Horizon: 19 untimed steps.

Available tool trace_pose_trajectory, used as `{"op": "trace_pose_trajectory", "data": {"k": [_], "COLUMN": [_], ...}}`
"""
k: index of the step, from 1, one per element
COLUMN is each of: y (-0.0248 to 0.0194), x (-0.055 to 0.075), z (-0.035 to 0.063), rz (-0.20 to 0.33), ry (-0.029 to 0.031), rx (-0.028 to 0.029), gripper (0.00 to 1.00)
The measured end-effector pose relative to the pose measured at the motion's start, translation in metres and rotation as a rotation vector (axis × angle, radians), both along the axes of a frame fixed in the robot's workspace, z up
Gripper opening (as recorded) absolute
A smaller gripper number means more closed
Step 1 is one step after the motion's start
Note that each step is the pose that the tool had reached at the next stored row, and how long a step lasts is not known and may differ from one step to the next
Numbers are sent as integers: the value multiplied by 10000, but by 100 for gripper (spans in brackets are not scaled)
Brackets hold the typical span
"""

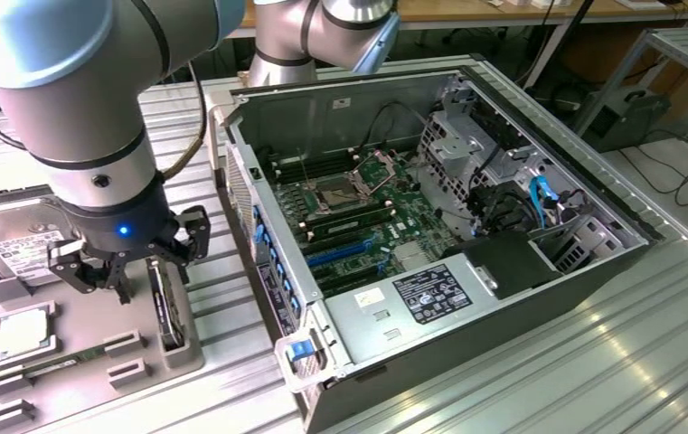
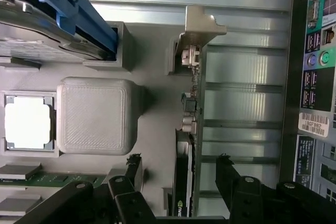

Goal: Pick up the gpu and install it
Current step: 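Pick up the gpu and move the gpu toward the slot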

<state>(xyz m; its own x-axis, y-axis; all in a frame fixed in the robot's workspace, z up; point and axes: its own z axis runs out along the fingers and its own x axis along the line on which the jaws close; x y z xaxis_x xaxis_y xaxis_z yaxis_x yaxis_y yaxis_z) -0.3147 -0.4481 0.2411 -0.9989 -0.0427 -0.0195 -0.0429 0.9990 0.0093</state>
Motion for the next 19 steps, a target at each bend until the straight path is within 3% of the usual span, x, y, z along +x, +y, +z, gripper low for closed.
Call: {"op": "trace_pose_trajectory", "data": {"k": [12, 19], "y": [-1, -1], "x": [14, 14], "z": [-231, -240], "rz": [-2, -2], "ry": [0, 0], "rx": [0, -5], "gripper": [68, 66]}}
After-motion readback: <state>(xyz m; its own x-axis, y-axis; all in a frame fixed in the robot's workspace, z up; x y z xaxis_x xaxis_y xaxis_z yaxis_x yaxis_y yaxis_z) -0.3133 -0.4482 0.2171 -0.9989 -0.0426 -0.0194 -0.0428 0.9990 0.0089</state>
